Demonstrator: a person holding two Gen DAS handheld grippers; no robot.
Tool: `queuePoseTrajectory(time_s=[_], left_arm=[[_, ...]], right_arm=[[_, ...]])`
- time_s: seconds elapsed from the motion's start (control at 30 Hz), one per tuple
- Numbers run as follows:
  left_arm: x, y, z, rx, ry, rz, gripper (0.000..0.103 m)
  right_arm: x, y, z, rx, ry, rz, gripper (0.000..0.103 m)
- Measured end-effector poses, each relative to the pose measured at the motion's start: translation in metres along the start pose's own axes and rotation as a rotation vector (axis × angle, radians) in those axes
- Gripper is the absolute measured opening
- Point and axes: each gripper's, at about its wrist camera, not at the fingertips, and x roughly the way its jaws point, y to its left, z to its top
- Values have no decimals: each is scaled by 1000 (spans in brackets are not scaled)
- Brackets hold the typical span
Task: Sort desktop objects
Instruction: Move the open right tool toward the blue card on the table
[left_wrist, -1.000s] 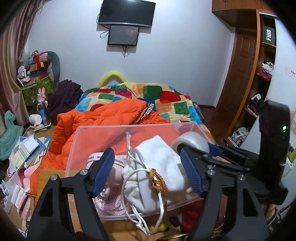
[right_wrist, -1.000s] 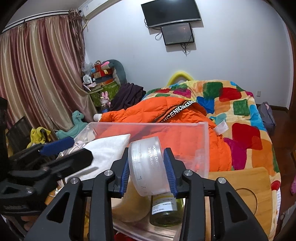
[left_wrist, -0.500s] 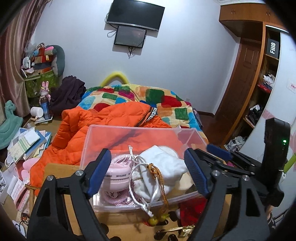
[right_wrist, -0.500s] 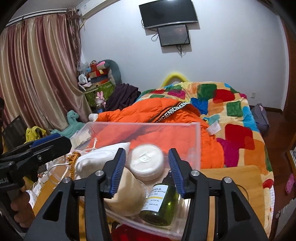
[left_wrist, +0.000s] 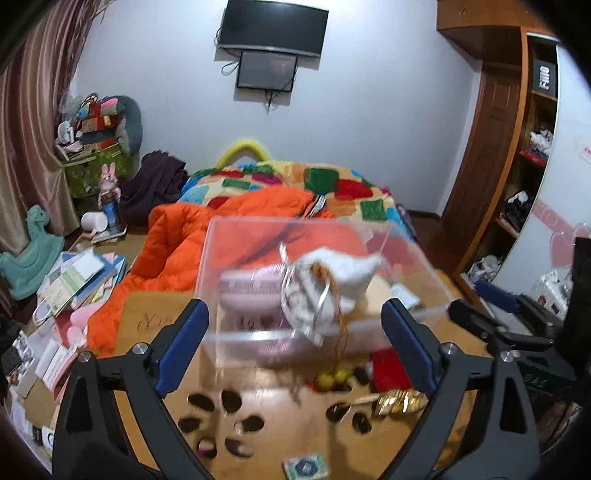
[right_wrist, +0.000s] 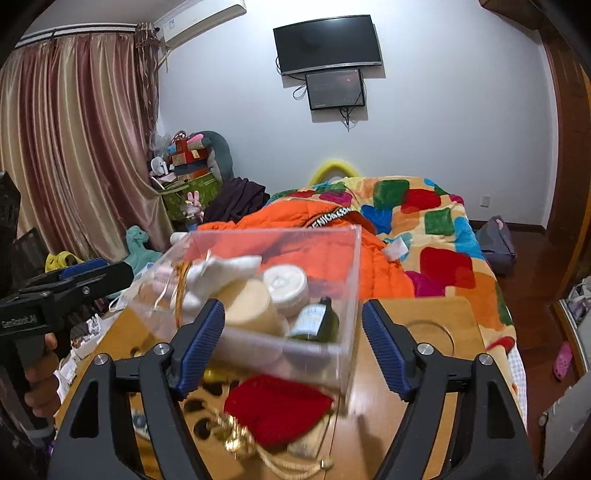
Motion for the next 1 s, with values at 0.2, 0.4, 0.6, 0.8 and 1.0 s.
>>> queuePoseTrajectory(time_s=[0.2,0.4,0.6,0.8,1.0], left_arm=[[0,3,-37,9,68,46,95],[-4,4,-69,14,116,72,95],[-4,-6,-95,40,144,111,95],[-15,2,-118,-12,150,114,95],[-32,12,-125,-70,123,126,95]], right_arm=[[-17,4,-25,1,9,-17,82],[-28,4,-49,21,25,-32,82],[-31,5,-75,67,77,-16,82],[-36,31,-107,-3,125,10,81],[-51,69,-130,-112,123,77,81]])
